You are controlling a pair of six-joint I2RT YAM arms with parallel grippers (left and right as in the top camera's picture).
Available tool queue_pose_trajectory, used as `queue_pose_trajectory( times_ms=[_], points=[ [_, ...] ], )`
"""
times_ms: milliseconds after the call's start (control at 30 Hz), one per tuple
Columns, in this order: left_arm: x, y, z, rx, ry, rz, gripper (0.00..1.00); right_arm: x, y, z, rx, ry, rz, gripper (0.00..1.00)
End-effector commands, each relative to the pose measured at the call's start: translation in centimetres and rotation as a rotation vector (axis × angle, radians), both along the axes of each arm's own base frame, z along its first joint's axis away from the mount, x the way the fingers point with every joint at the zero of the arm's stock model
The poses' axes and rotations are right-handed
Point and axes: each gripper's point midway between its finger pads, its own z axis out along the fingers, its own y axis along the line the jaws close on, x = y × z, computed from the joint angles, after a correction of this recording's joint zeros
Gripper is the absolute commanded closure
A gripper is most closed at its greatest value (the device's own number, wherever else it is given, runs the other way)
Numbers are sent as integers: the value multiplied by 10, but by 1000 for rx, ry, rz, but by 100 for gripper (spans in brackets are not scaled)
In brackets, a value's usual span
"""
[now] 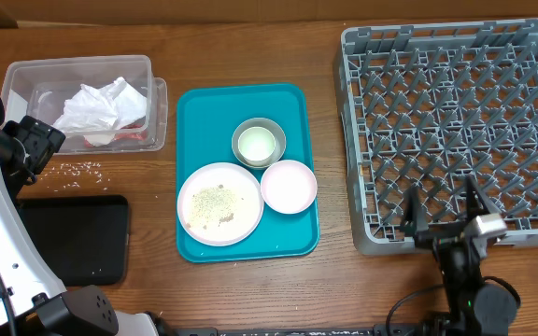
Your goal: Sort waste into correct bins and load items into the dishwasher
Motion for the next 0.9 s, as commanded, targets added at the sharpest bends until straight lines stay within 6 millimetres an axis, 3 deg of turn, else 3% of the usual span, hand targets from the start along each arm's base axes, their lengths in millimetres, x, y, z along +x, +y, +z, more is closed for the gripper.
queue_pose_trajectory(
  times_ms=[0, 100, 367, 533, 700, 867],
  points=[
    [-3, 0, 3, 5, -7, 23, 0, -24, 48, 13, -49, -73, 296, 0],
    [-3, 0, 3, 5, -7, 23, 0, -41, 58, 35, -77, -184, 361, 0],
    [-3, 0, 3, 5, -7, 23, 0, -68, 17, 102, 261, -416, 269, 0],
    [-3, 0, 3, 5, -7, 23, 0, -80, 16, 134, 275, -465, 273, 0],
    [-3, 0, 3, 5, -7, 23, 0, -67, 30, 171, 231, -392, 339, 0],
    [-3, 0, 3, 5, -7, 23, 0, -25, 67, 203, 97, -201, 540, 0]
  ],
)
